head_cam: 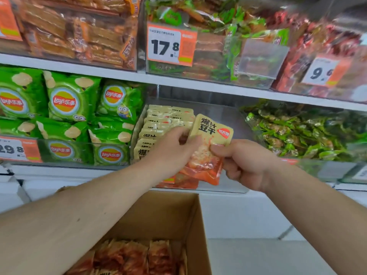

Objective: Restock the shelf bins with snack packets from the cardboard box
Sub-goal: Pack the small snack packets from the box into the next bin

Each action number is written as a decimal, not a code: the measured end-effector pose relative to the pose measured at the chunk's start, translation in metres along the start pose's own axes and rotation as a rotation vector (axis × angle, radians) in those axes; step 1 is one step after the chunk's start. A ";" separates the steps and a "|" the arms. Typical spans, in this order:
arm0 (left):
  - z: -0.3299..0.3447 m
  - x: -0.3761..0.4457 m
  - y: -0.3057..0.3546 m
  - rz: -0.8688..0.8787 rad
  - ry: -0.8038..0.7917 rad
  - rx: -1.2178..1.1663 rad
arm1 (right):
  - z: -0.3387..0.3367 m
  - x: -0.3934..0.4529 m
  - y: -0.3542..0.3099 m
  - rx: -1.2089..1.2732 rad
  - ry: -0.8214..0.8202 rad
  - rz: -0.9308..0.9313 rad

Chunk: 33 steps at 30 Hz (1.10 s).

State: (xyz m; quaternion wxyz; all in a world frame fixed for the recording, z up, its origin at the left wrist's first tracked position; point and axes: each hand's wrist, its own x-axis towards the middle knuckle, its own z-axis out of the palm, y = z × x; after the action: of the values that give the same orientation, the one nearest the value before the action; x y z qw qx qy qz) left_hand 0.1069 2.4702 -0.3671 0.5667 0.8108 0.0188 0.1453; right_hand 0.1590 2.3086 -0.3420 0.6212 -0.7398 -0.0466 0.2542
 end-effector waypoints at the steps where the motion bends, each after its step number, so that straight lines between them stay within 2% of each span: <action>1: 0.003 0.008 0.001 0.042 0.038 0.042 | -0.006 0.007 -0.006 0.031 0.065 -0.001; 3: 0.005 0.023 0.000 0.128 0.111 0.187 | -0.018 0.025 -0.016 0.073 0.201 -0.018; 6: 0.000 0.056 -0.011 0.190 0.162 0.563 | -0.028 0.052 -0.027 0.062 0.383 -0.076; 9: -0.005 0.089 -0.020 0.015 -0.001 0.920 | -0.030 0.085 -0.029 0.055 0.517 -0.153; 11: -0.005 0.100 -0.025 -0.087 -0.116 1.019 | -0.033 0.116 -0.026 0.010 0.584 -0.167; 15: -0.005 0.105 -0.038 -0.235 -0.262 0.965 | -0.042 0.164 -0.021 -0.180 0.601 -0.062; 19: -0.005 0.106 -0.039 -0.244 -0.268 0.960 | -0.041 0.206 -0.018 -0.294 0.556 -0.050; 23: -0.006 0.106 -0.043 -0.245 -0.274 0.955 | -0.033 0.243 -0.013 -0.249 0.441 -0.054; 26: -0.007 0.106 -0.044 -0.254 -0.283 0.949 | -0.021 0.243 -0.013 -0.362 0.504 -0.044; 30: -0.007 0.107 -0.047 -0.254 -0.294 0.956 | -0.016 0.250 -0.007 -0.383 0.547 -0.052; 33: -0.006 0.108 -0.047 -0.260 -0.302 0.964 | -0.013 0.256 -0.001 -0.534 0.614 -0.103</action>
State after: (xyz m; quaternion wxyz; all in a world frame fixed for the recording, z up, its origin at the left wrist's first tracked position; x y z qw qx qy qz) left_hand 0.2148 2.5140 -0.3855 0.1388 0.9825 0.1022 -0.0703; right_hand 0.3871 2.3955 -0.4214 0.4042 -0.9133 0.0397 -0.0308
